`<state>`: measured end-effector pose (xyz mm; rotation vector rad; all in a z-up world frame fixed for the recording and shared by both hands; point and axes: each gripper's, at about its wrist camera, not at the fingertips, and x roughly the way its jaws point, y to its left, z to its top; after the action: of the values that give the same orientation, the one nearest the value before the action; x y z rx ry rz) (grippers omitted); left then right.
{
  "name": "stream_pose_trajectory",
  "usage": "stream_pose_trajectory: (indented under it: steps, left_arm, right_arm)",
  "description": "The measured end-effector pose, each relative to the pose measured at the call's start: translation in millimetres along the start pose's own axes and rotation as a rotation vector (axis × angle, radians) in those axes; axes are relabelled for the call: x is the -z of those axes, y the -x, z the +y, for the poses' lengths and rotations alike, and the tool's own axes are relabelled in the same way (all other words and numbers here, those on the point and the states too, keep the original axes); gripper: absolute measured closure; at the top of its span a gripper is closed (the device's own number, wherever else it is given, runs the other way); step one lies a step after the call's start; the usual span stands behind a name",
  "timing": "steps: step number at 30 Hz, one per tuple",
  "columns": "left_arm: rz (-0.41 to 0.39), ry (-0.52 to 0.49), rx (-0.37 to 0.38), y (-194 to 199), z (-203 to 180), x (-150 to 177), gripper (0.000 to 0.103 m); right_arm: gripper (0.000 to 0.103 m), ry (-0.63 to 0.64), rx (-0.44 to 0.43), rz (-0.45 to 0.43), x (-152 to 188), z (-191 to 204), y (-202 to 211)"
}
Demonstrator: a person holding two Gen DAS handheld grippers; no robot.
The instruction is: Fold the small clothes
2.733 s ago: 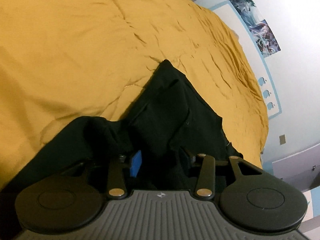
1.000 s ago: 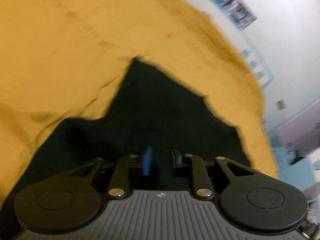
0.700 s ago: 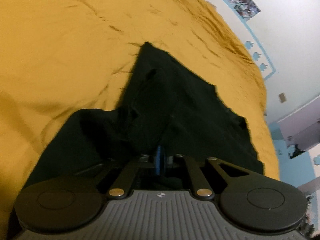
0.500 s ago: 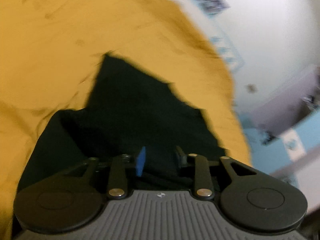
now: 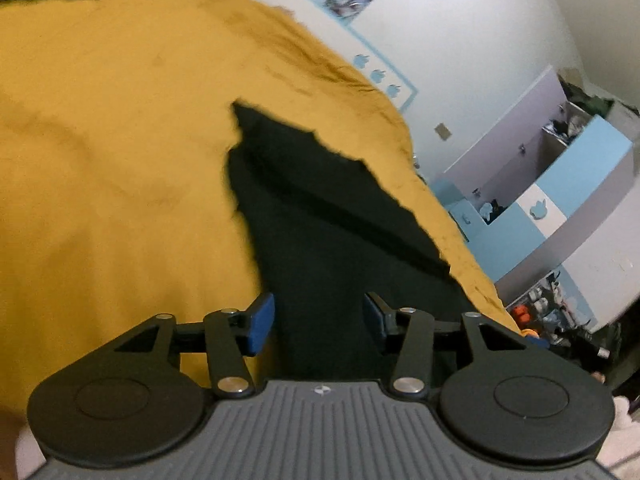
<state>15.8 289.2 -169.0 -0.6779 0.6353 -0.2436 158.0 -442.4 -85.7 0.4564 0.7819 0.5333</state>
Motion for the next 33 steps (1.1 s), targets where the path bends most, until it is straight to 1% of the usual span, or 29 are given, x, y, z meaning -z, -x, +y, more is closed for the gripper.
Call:
stream_pose_trajectory:
  steps: [2, 5, 7, 9, 10, 13, 16, 19, 24, 29, 30, 31, 33]
  left_arm:
    - [0.023, 0.036, 0.034, 5, 10, 14, 0.048]
    - [0.070, 0.054, 0.090, -3, 16, 29, 0.048]
    - [0.119, 0.041, 0.116, -11, 17, 36, 0.048]
    - [0.152, 0.016, 0.121, -18, 13, 44, 0.048]
    - [0.156, 0.018, 0.126, -21, 13, 45, 0.048]
    - [0.171, 0.057, 0.174, -26, 18, 41, 0.048]
    - [0.176, 0.055, 0.202, -19, 20, 40, 0.048]
    - [0.163, 0.089, 0.240, -12, 26, 44, 0.048]
    - [0.175, 0.062, 0.213, -4, 31, 47, 0.048]
    - [0.177, 0.081, 0.199, -15, 40, 54, 0.048]
    - [0.182, 0.068, 0.175, -19, 39, 54, 0.048]
    - [0.203, 0.052, 0.142, -24, 39, 55, 0.048]
    - [0.245, 0.018, 0.107, -35, 38, 54, 0.048]
  right_arm:
    - [0.029, -0.013, -0.002, 0.030, 17, -8, 10]
    - [0.028, -0.038, -0.021, 0.099, 38, -17, 12]
    - [0.028, -0.026, -0.030, 0.150, 52, -18, 12]
    - [0.027, -0.014, -0.021, 0.189, 63, -17, 8]
    - [0.027, -0.011, -0.022, 0.212, 68, -17, 5]
    - [0.027, -0.014, -0.024, 0.269, 83, -22, -1]
    - [0.027, -0.038, -0.037, 0.321, 96, -27, -6]
    - [0.027, -0.050, -0.060, 0.351, 107, -27, -13]
    - [0.027, -0.048, -0.053, 0.383, 118, -25, -25]
    - [0.026, -0.083, -0.046, 0.371, 114, -29, -33]
    - [0.026, -0.091, -0.047, 0.374, 114, -29, -36]
    - [0.026, -0.093, -0.046, 0.378, 113, -29, -36]
    - [0.026, -0.092, -0.042, 0.383, 113, -27, -37]
